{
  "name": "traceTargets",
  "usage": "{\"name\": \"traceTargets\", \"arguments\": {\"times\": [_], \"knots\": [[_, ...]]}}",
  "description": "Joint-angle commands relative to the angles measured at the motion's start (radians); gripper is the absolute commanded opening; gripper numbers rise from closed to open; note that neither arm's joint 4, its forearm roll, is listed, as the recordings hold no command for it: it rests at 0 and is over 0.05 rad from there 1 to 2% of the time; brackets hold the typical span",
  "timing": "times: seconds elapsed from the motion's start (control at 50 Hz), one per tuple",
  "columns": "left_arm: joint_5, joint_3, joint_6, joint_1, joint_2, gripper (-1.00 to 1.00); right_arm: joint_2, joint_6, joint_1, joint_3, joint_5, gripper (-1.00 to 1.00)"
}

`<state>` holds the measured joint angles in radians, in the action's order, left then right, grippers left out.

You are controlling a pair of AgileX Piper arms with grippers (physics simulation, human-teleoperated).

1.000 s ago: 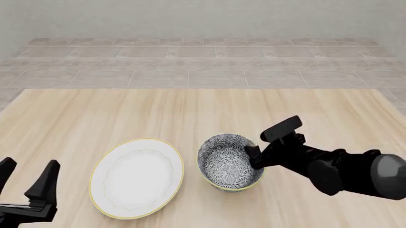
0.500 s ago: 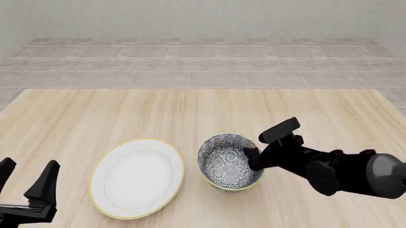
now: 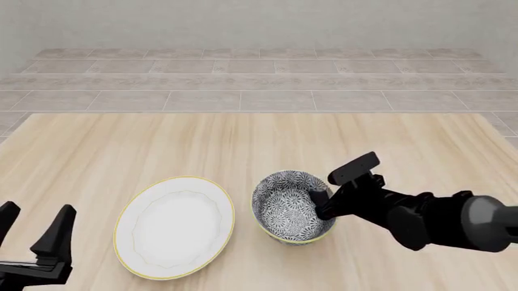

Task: Put the bowl on the plate.

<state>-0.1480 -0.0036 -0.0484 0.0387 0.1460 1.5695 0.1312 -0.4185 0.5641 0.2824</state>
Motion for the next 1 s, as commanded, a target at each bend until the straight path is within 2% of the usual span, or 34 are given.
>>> {"name": "traceTargets", "arguments": {"times": [0.02,1.0], "knots": [[-0.001,0.0,0.001,0.0,0.003,1.0,0.01,-0.004,-0.007,0.007,-0.004,1.0],[0.004,0.001,0.0,0.0,-0.002,1.0,0.064,-0.014,-0.014,0.0,0.03,1.0]]}}
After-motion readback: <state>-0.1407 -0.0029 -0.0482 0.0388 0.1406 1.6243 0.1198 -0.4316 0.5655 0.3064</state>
